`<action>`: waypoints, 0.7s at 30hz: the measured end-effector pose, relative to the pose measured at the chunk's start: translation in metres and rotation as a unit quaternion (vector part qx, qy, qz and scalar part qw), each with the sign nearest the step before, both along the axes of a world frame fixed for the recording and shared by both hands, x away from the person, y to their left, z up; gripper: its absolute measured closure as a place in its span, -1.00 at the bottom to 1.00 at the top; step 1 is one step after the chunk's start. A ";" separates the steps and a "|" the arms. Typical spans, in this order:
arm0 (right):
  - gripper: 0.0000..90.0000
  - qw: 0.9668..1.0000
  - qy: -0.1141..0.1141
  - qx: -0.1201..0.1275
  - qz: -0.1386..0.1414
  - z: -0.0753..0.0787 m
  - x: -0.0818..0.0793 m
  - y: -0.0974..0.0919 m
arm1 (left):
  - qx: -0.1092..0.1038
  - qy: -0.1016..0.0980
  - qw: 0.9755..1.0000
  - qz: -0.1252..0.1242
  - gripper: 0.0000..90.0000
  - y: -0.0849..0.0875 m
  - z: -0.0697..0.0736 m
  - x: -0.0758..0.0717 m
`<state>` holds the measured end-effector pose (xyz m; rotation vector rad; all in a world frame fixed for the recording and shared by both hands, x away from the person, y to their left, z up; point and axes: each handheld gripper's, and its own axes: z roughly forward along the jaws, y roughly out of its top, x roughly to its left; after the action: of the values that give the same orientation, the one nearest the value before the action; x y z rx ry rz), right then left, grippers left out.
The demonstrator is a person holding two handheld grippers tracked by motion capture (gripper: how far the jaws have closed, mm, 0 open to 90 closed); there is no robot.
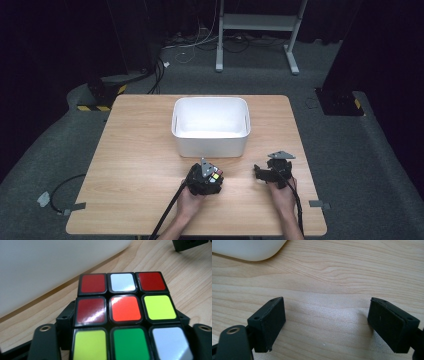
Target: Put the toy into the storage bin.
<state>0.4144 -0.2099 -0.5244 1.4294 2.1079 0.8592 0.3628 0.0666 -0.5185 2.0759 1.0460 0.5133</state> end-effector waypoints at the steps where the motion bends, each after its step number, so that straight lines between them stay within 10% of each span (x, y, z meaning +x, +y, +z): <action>1: -0.68 1.000 0.000 0.000 0.000 0.000 0.000 0.000 | -0.002 -0.001 1.000 0.000 -0.29 0.001 0.000 -0.001; 21: -0.68 1.000 0.000 -0.001 0.002 0.000 0.000 0.000 | -0.007 -0.008 0.999 -0.030 -0.28 0.003 0.004 -0.003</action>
<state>0.4143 -0.2098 -0.5243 1.4241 2.1117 0.8599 0.3601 0.0698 -0.5140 2.0822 0.9722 0.4899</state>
